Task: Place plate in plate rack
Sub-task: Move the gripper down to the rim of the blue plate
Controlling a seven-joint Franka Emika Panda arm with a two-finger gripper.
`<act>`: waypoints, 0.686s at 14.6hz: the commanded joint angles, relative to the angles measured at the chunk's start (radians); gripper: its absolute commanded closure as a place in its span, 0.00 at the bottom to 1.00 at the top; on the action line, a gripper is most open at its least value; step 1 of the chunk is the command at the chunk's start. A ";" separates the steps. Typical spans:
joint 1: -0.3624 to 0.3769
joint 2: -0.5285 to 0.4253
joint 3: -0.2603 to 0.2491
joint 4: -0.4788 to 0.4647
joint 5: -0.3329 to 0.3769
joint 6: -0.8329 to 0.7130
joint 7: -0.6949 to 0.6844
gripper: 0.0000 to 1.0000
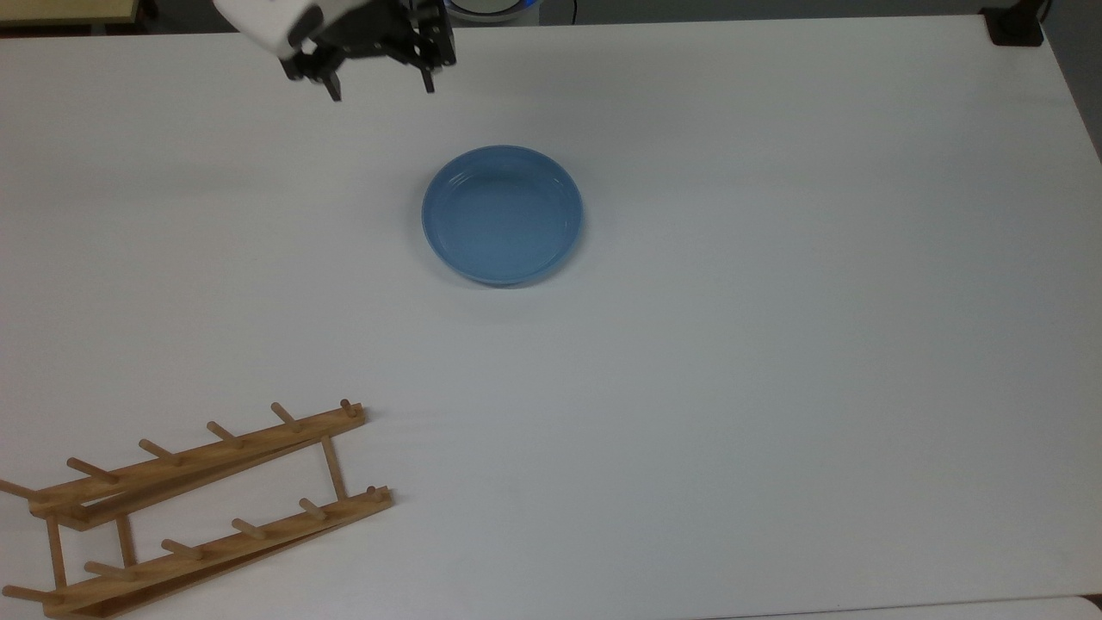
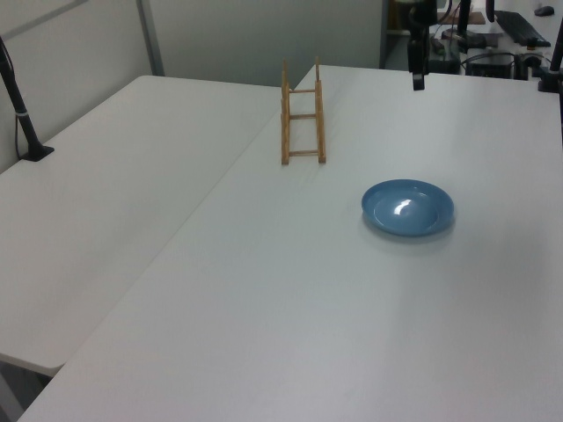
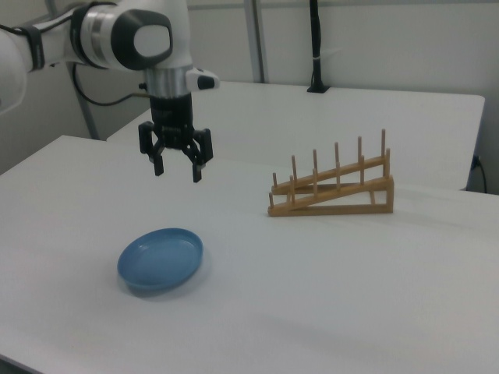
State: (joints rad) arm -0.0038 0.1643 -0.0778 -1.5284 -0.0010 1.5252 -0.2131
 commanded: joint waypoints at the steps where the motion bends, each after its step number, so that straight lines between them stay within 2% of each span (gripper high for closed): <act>1: 0.015 0.023 -0.020 -0.044 0.012 0.042 -0.052 0.19; 3: 0.015 0.046 -0.020 -0.094 0.010 0.108 -0.110 0.26; 5: 0.015 0.058 -0.020 -0.127 0.006 0.153 -0.123 0.27; 10: 0.013 0.125 -0.020 -0.150 0.004 0.222 -0.149 0.35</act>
State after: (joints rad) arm -0.0030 0.2718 -0.0833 -1.6490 -0.0011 1.6915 -0.3291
